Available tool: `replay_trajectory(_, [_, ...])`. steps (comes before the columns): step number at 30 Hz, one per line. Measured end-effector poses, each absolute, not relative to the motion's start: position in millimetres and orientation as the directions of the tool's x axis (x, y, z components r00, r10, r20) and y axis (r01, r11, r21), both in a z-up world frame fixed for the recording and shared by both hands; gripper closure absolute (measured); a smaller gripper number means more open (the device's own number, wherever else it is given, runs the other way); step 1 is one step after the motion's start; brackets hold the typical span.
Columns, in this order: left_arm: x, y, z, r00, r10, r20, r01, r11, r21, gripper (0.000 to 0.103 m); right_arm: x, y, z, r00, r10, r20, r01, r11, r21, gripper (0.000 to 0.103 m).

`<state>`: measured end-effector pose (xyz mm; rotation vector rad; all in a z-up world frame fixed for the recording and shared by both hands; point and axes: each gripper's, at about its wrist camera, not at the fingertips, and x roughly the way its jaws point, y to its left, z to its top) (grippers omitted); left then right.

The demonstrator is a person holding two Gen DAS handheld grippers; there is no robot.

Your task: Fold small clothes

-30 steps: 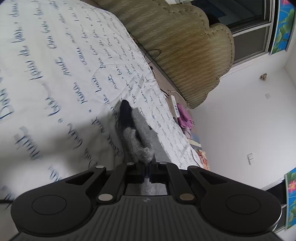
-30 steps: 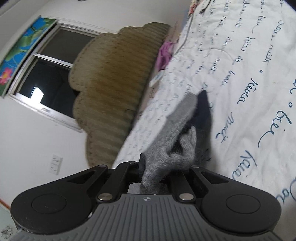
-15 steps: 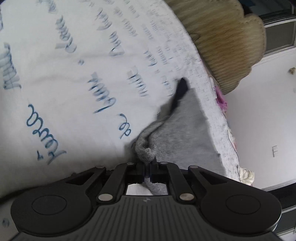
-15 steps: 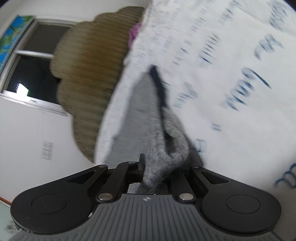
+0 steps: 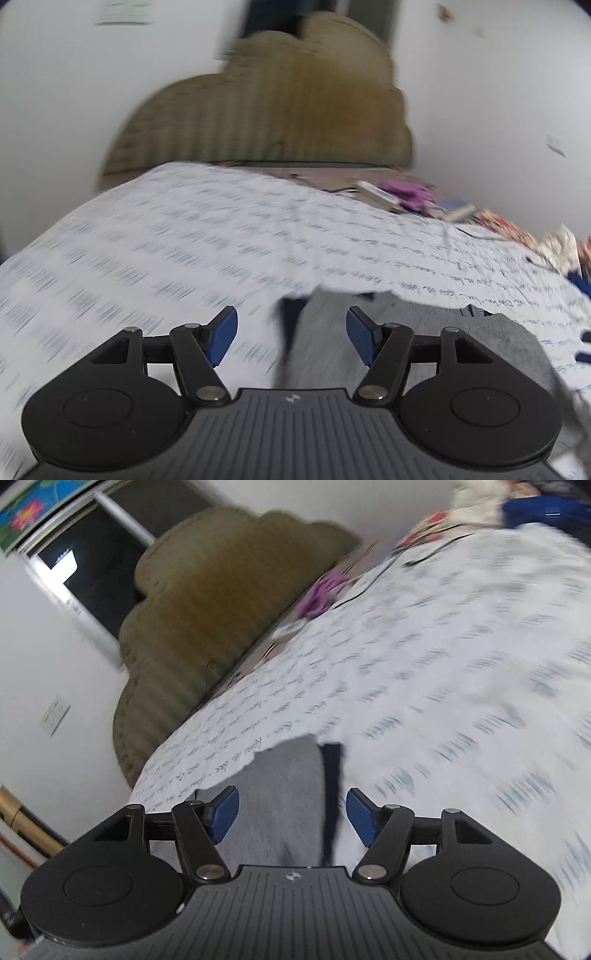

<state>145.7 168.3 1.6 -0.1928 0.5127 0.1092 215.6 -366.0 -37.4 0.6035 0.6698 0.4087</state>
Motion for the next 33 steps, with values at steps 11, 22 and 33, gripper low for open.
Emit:
replay_trajectory(11, [315,111,-76,0.667,0.217,-0.713,-0.103,0.974,0.2,0.075,313,-260,-67,0.611,0.499,-0.614,-0.26,0.86,0.44,0.027])
replay_trajectory(22, [313,122,-84,0.685,0.27,-0.677,-0.121,0.958,0.26,0.098,287,-238,-88,0.693,0.459,-0.556,-0.386,0.888,0.251,0.01])
replay_trajectory(33, [312,110,-90,0.716,0.312,-0.624,-0.151,0.943,0.298,0.098,290,-248,-56,0.766,0.367,-0.528,-0.243,0.925,0.291,0.018])
